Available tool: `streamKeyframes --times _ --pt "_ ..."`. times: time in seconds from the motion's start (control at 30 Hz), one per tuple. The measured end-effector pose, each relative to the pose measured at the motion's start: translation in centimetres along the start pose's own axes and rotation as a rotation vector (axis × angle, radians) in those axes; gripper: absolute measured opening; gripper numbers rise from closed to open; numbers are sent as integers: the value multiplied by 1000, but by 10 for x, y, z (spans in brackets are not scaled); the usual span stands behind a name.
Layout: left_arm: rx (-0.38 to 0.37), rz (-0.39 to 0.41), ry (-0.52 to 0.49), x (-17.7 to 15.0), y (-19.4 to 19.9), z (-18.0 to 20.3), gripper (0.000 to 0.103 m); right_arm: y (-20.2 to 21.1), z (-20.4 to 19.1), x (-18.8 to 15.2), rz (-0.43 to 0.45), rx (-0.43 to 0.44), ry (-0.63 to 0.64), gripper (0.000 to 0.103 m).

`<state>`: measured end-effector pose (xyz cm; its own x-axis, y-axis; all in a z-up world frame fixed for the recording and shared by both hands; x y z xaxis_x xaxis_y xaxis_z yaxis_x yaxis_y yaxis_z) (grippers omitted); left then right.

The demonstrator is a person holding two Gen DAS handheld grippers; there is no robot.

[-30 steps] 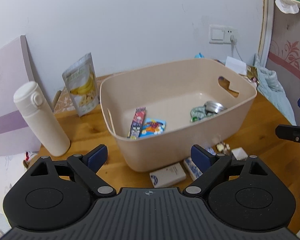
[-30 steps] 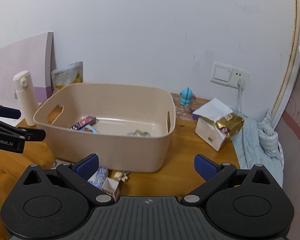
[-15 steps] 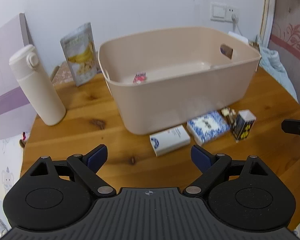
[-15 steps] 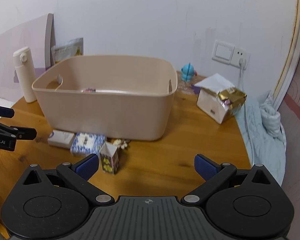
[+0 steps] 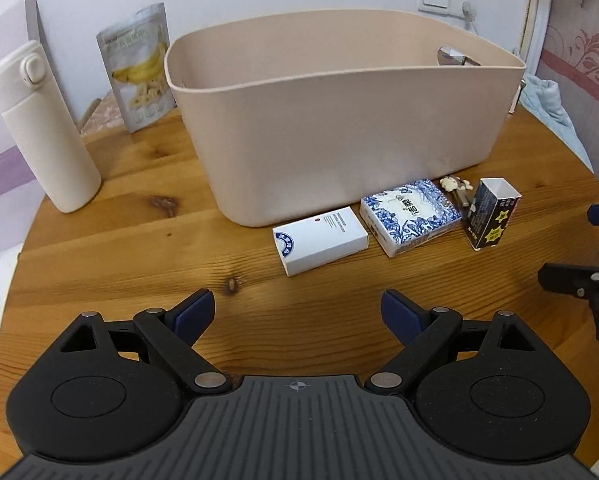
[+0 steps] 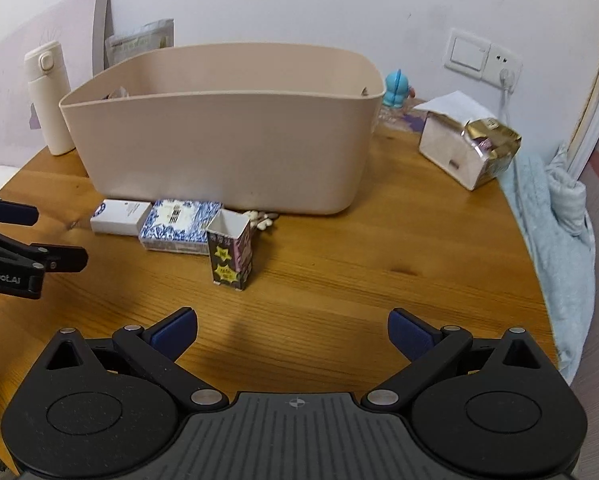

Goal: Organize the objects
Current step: 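Withdraw both tools from the bin toward the remaining boxes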

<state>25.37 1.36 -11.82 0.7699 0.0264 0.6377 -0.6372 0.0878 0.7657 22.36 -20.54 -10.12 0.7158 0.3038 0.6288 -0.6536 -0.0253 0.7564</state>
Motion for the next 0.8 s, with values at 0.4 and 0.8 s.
streamKeyframes --times 0.4,0.8 --pt "-39 -7 35 3 -21 5 92 -27 -11 4 -23 32 0 103" --pt "-16 17 60 11 -38 10 92 -49 -15 10 -33 45 -3 103"
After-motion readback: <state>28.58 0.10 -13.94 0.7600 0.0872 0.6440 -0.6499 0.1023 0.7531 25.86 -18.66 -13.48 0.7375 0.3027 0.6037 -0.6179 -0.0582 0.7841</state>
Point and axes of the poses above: each gripper's, at about its wrist camera, not at the fingertips, and y roughly against the way its jaws point, z to its right, x to its top, the point moved 8 cm from there along -y, roughly the way its jaws point, and after that the axes turned 13 degrees about y, right-handed, at the moved point
